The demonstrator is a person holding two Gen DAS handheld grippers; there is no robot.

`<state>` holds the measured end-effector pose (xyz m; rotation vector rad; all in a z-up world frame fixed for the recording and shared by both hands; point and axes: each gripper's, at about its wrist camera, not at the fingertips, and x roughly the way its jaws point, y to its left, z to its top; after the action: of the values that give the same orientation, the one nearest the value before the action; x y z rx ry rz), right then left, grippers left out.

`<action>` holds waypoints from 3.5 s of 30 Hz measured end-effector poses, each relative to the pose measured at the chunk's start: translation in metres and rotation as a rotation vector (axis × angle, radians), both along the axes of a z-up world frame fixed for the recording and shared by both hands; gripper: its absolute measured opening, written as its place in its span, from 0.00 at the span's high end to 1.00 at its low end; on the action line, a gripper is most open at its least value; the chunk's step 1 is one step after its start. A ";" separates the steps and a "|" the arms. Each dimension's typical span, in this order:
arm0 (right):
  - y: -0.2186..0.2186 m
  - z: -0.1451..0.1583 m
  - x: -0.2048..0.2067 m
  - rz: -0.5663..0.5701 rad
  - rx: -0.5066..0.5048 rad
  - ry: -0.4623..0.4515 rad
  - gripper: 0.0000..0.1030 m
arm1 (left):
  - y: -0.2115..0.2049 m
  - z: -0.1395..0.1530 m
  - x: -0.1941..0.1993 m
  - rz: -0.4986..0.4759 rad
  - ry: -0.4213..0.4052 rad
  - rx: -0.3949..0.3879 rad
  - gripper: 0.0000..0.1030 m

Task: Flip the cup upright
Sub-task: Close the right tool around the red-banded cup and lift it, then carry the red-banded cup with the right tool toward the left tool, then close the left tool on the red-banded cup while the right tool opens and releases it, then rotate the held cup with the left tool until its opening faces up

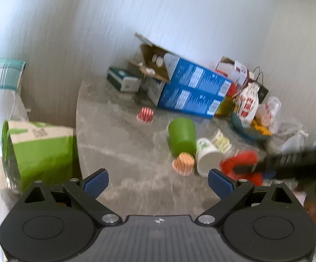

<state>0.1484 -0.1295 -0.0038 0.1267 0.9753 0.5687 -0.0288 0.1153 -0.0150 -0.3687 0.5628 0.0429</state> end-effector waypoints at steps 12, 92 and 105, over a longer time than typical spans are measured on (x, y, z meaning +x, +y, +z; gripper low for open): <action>0.006 -0.068 -0.025 -0.078 0.123 0.134 0.39 | 0.004 -0.028 -0.021 0.022 0.080 -0.040 0.04; -0.031 -0.069 -0.066 0.104 0.055 -0.053 0.03 | -0.086 -0.047 0.118 -0.255 0.343 -0.198 0.32; -0.086 -0.046 -0.073 -0.109 0.132 -0.226 0.03 | -0.091 -0.025 0.063 -0.161 -0.045 0.058 0.32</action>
<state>0.0757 -0.2158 -0.0500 0.2273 0.7068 0.5344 0.0341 0.0247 -0.0396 -0.2665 0.5440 -0.1033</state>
